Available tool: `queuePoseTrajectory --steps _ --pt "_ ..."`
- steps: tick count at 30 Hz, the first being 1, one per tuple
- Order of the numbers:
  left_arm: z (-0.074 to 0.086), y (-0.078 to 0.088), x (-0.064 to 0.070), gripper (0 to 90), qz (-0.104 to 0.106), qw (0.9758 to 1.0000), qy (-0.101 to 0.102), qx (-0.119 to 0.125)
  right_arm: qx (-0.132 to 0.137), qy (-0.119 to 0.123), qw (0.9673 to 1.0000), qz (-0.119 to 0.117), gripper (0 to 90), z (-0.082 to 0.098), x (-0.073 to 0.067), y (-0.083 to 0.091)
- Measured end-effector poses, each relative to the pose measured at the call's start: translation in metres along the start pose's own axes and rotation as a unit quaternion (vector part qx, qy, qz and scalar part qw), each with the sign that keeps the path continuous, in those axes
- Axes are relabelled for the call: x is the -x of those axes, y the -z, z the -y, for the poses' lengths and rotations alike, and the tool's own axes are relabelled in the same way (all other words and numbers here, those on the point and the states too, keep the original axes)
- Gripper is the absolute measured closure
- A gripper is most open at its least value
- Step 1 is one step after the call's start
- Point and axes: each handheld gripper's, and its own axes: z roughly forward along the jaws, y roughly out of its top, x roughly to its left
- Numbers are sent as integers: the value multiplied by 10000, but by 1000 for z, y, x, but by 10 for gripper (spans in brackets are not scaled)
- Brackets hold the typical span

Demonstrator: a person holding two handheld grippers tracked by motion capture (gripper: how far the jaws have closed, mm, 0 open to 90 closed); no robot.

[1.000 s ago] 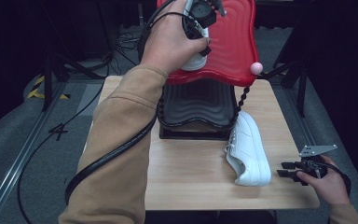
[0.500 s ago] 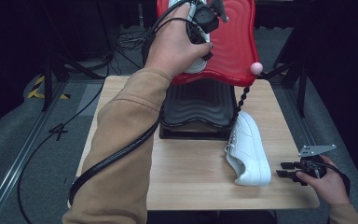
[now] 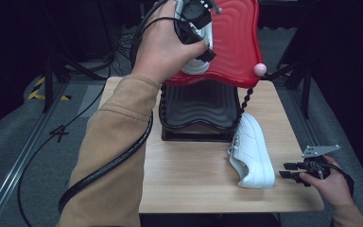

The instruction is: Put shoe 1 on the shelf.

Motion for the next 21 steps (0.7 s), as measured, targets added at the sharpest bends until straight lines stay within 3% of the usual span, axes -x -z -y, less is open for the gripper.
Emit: queuePoseTrajectory --steps 7,12,16,21 --pt "9 15 7 436 102 9994 100 317 20 70 10000 -40 546 -5 -1 -3" --pt "10 20 16 422 7 9994 -38 354 8 79 9999 -64 546 -6 0 -3" --pt "11 27 23 438 100 9987 -139 470 24 83 9999 -64 546 -8 0 -3" --pt "16 27 34 432 420 9963 -253 702 1 81 9999 -70 546 -8 0 -4"
